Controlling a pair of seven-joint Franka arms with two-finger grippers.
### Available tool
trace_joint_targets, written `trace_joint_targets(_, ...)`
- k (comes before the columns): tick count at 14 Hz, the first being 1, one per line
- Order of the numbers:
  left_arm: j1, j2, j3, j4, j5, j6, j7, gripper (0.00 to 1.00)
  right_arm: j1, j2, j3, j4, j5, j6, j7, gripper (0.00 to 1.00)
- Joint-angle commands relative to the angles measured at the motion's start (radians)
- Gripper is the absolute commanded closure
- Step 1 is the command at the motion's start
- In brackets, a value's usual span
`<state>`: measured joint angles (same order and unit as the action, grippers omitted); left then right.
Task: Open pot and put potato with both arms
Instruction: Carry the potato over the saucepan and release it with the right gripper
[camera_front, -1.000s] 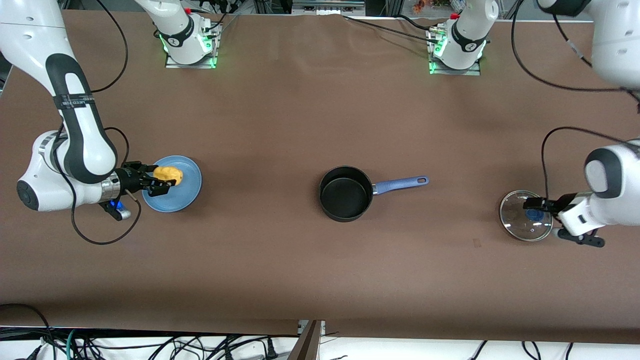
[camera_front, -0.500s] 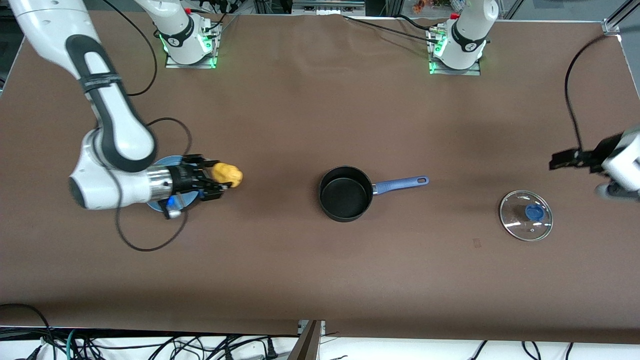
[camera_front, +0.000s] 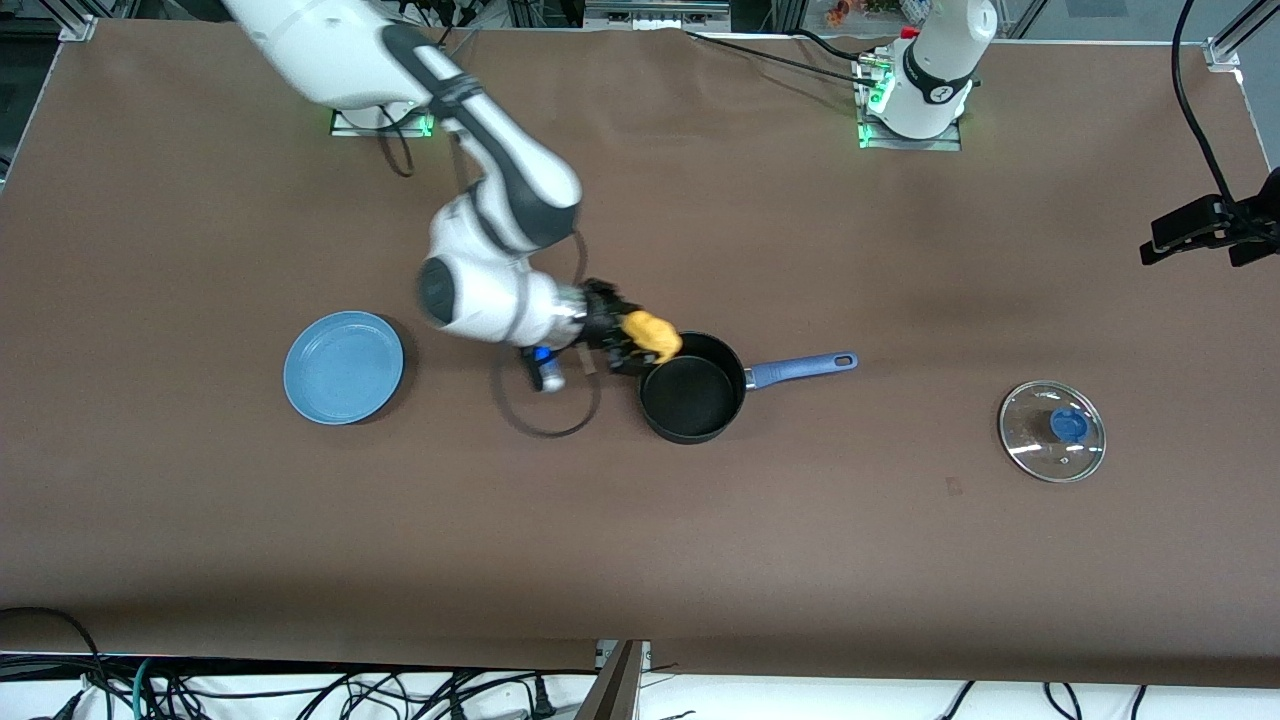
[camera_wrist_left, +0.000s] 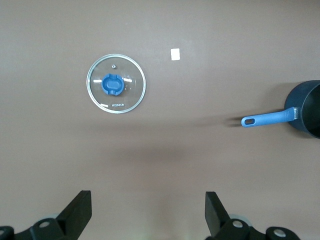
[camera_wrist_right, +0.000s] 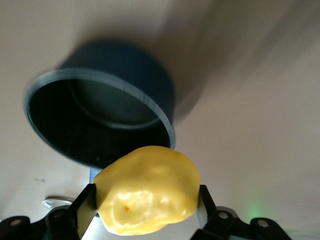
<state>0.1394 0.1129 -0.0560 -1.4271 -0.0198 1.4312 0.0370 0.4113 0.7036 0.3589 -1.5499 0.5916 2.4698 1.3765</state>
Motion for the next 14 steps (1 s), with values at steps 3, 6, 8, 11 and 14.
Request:
trace_joint_targets(3,-0.03,0.017,-0.005,0.027,-0.012,-0.026,-0.032,0.0,0.006,0.037,-0.015,0.065,-0.042,0.026,0.0,0.0)
trace_joint_targets(6,-0.032,0.028,-0.004,0.028,-0.012,-0.031,-0.032,0.0,-0.006,-0.006,-0.02,0.063,-0.055,-0.02,0.003,0.0)
trace_joint_targets(8,-0.032,0.034,-0.004,0.028,-0.012,-0.031,-0.032,0.0,-0.009,-0.065,-0.073,0.057,-0.07,-0.112,0.0,0.0)
trace_joint_targets(11,-0.032,0.034,-0.002,0.028,-0.012,-0.031,-0.032,0.0,-0.012,-0.174,-0.239,0.062,-0.124,-0.412,-0.106,0.0)
trace_joint_targets(14,-0.029,0.034,0.001,0.028,-0.012,-0.031,-0.031,0.0,-0.011,-0.303,-0.34,0.039,-0.154,-0.553,-0.21,0.0)
